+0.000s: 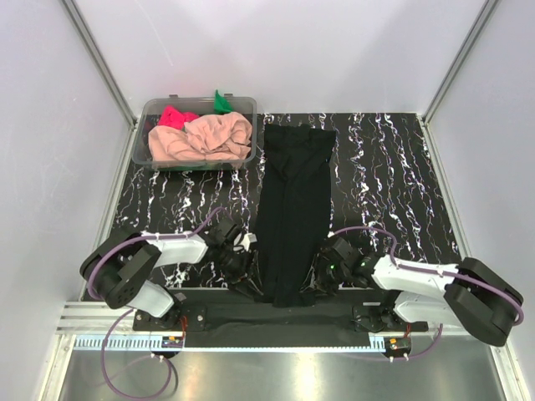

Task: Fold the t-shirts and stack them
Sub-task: Fold the tshirt

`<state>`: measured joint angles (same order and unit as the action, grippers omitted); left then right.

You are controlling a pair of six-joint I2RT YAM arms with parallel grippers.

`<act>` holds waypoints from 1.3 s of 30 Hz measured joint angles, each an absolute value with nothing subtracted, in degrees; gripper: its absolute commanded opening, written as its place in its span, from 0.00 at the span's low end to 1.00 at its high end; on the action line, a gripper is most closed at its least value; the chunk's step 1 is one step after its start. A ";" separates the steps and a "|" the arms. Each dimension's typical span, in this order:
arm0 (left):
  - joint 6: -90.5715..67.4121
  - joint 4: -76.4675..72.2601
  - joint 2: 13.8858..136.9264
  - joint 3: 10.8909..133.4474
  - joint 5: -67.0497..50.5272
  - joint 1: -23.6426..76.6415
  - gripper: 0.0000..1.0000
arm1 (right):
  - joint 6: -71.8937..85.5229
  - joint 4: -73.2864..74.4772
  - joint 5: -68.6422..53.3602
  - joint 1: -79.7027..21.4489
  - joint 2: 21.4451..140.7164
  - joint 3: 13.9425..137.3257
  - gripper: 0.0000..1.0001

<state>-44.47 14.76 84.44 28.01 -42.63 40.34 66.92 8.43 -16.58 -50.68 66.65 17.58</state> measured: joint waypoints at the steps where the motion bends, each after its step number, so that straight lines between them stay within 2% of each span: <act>1: -44.40 14.61 84.42 27.83 -42.37 40.32 0.48 | 66.96 8.49 -16.19 -50.68 66.13 17.43 0.41; 2: -44.38 14.48 84.36 27.62 -42.15 40.32 0.46 | 66.98 8.71 -15.86 -50.68 65.45 17.32 0.39; 4: -44.40 14.48 84.18 27.51 -41.74 40.34 0.41 | 66.89 9.63 -15.11 -50.68 64.14 17.28 0.28; 5: -44.45 14.50 84.03 27.49 -41.41 40.34 0.30 | 66.81 10.22 -14.72 -50.68 63.42 17.23 0.22; 7: -44.47 14.28 83.70 27.31 -40.53 40.34 0.22 | 66.85 11.33 -14.04 -50.68 62.04 17.21 0.07; 8: -44.42 14.26 83.57 27.24 -40.16 40.32 0.12 | 66.85 11.94 -13.89 -50.68 61.30 17.17 0.03; 10: -44.56 14.33 83.35 27.20 -39.40 40.29 0.01 | 67.13 12.78 -13.26 -50.68 59.92 16.91 0.00; 11: -44.58 14.31 83.22 27.20 -39.09 40.29 0.00 | 67.26 13.13 -13.10 -50.68 59.53 16.78 0.00; 27: -44.45 16.43 78.08 27.49 -35.88 39.66 0.00 | 67.18 18.26 -12.32 -50.68 55.24 17.06 0.00; 39: -43.68 20.29 74.83 32.08 -35.35 38.22 0.00 | 65.89 25.08 -9.76 -50.68 53.45 24.23 0.00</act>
<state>-43.68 20.29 74.83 32.08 -35.35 38.22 65.89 25.08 -9.76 -50.68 53.45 24.23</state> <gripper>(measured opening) 0.022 0.032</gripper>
